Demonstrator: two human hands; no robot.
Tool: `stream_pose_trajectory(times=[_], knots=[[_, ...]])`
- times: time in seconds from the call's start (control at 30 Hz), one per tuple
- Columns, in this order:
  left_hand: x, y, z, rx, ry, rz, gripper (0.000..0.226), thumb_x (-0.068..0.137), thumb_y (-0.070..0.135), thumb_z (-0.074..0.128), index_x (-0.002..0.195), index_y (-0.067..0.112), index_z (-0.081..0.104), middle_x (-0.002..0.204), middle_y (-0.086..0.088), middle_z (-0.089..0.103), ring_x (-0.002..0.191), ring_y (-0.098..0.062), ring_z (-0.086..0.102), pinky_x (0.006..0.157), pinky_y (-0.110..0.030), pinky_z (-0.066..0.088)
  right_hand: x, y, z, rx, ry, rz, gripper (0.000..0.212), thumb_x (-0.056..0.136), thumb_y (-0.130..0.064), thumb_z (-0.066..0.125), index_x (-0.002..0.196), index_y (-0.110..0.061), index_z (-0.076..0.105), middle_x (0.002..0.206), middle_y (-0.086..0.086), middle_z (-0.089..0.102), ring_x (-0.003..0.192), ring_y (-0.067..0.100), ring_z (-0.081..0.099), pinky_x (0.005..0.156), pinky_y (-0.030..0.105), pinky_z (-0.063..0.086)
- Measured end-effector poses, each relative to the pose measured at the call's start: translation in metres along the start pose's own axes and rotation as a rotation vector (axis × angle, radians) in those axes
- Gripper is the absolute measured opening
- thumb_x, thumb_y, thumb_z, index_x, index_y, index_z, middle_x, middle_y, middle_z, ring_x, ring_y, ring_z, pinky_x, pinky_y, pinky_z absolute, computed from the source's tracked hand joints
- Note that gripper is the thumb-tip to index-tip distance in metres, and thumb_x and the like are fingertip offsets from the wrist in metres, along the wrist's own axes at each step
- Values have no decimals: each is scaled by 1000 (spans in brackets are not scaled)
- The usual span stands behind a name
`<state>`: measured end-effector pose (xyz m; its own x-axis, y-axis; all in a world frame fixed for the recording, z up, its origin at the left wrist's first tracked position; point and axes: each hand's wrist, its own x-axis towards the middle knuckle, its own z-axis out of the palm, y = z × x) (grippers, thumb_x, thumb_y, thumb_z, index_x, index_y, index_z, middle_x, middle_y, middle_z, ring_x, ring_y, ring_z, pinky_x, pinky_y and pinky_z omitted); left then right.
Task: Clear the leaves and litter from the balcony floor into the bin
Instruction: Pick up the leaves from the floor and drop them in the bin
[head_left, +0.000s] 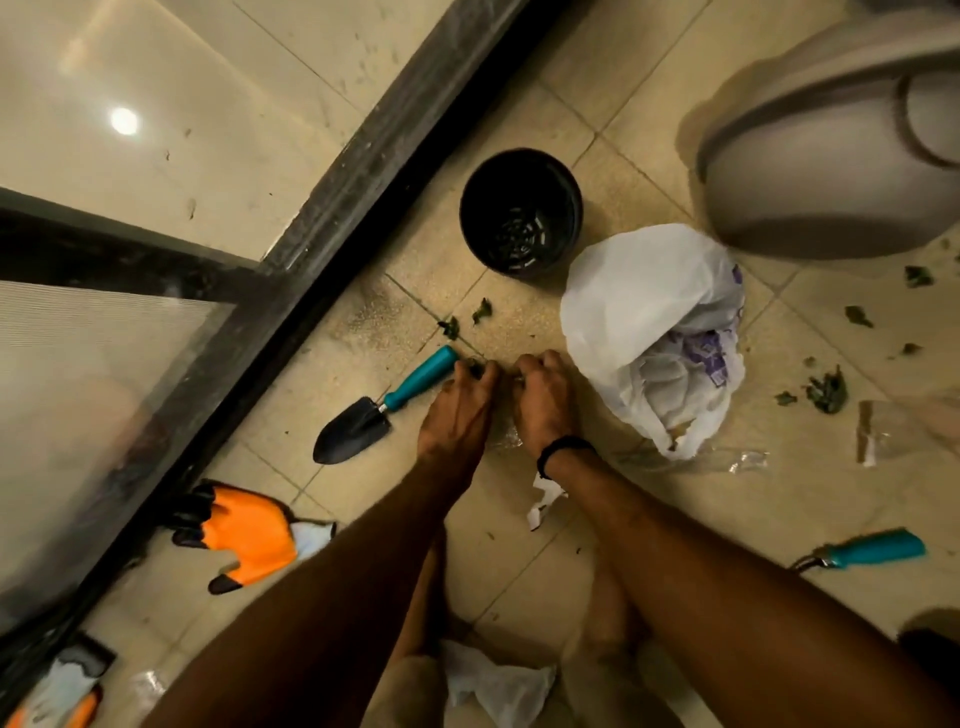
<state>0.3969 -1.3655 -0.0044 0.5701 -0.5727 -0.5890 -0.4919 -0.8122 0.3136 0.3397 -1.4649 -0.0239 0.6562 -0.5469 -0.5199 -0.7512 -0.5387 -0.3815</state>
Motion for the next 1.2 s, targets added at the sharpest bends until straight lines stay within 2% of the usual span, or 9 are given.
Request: stream_pose_trajectory(times=[0.17, 0.27, 0.33, 0.43, 0.53, 0.7, 0.9, 1.07, 1.2], knots=[[8, 5, -1, -102, 82, 31, 33, 104, 18, 51, 136, 13, 50, 126, -15, 50, 97, -26, 58, 72, -28, 42, 27, -25, -10, 39, 55, -168, 23, 95, 3, 48, 115, 6, 59, 123, 23, 49, 107, 35, 51, 81, 19, 30], [5, 8, 0, -220, 183, -42, 20, 105, 19, 46, 116, 11, 61, 109, -10, 54, 87, -18, 50, 70, -25, 37, 49, -37, -10, 50, 92, -248, 19, 92, 4, 55, 110, 2, 63, 134, 20, 49, 112, 34, 55, 91, 29, 45], [-1, 6, 2, -322, 235, -128, 14, 102, 22, 51, 103, 15, 63, 100, -4, 58, 82, -14, 49, 67, -26, 39, 58, -40, -7, 17, 73, -285, 16, 87, 1, 65, 102, -4, 66, 132, 16, 53, 104, 32, 61, 88, 39, 53], [-15, 0, -3, -553, 343, -275, 3, 90, 19, 67, 86, 18, 66, 82, 4, 65, 72, -12, 60, 64, -31, 52, 63, -42, -1, -16, 83, -340, 20, 73, 6, 75, 86, -5, 66, 99, 16, 62, 79, 34, 64, 69, 38, 54], [-26, -7, -18, -767, 400, -487, 12, 82, 16, 74, 77, 17, 64, 73, 4, 67, 64, -2, 61, 62, -20, 50, 54, -43, -8, -34, 52, -288, 13, 86, 0, 64, 98, -4, 64, 106, 15, 60, 93, 31, 61, 75, 35, 49], [-16, -31, -40, -994, 383, -710, 22, 82, 17, 76, 74, 13, 56, 79, -16, 69, 64, -23, 60, 65, -40, 56, 33, -31, -12, 171, 68, -172, 28, 93, -3, 55, 120, -8, 63, 120, 13, 56, 104, 26, 58, 84, 31, 48], [6, -45, -64, -1079, 458, -808, 16, 78, 5, 67, 70, 11, 55, 86, -25, 67, 77, -28, 64, 71, -45, 59, 48, -52, -5, 63, -33, -414, 45, 95, 4, 47, 137, -9, 55, 122, 22, 49, 108, 35, 52, 92, 34, 45], [-3, -45, -68, -1138, 505, -817, 14, 81, -1, 55, 74, 11, 55, 72, -12, 63, 68, -21, 60, 62, -36, 51, 62, -56, -8, -163, -70, -570, 30, 97, -8, 49, 125, -14, 61, 128, 12, 45, 113, 27, 47, 88, 33, 45], [-13, -44, -67, -1225, 516, -809, 22, 88, -3, 43, 81, 14, 55, 79, -11, 60, 67, -17, 56, 55, -31, 45, 58, -45, -3, -191, -18, -514, 9, 89, -2, 62, 95, -5, 67, 105, 15, 57, 93, 30, 59, 74, 35, 48]])
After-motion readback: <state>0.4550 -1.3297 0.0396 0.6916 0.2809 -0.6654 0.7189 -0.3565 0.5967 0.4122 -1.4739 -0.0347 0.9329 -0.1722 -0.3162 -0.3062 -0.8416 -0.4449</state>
